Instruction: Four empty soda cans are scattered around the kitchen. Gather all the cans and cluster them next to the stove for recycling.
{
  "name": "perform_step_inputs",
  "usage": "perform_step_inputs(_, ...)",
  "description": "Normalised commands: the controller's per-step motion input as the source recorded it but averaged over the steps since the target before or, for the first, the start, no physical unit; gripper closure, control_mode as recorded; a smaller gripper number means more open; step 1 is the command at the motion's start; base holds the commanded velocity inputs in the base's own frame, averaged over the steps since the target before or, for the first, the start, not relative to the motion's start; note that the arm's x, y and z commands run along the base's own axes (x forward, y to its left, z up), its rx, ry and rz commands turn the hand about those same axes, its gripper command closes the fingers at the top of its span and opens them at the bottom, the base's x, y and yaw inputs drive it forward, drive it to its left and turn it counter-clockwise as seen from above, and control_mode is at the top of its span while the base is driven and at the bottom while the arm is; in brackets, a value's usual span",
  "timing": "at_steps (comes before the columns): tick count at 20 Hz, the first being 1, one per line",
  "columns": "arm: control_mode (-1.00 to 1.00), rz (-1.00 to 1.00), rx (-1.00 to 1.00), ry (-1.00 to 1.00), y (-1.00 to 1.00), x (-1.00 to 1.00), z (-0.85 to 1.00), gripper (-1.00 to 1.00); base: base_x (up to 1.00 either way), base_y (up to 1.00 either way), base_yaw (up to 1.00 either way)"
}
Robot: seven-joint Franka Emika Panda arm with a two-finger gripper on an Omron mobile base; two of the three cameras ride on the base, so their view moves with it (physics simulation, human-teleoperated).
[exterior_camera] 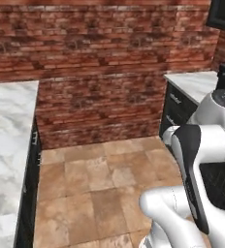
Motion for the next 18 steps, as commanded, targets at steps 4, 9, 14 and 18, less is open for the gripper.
perform_step_inputs(4,1.00,0.00,0.00,0.00,0.00,0.00,0.00,-1.00,1.00,-0.48,0.26)
perform_step_inputs(9,1.00,0.00,0.00,0.00,0.00,0.00,0.00,-1.00,0.59,-0.29,0.20)
perform_step_inputs(14,1.00,0.00,0.00,0.00,0.00,0.00,0.00,-1.00,-0.54,0.42,0.59)
perform_step_inputs(18,1.00,0.00,0.00,0.00,0.00,0.00,0.00,-1.00,-0.27,0.14,0.94)
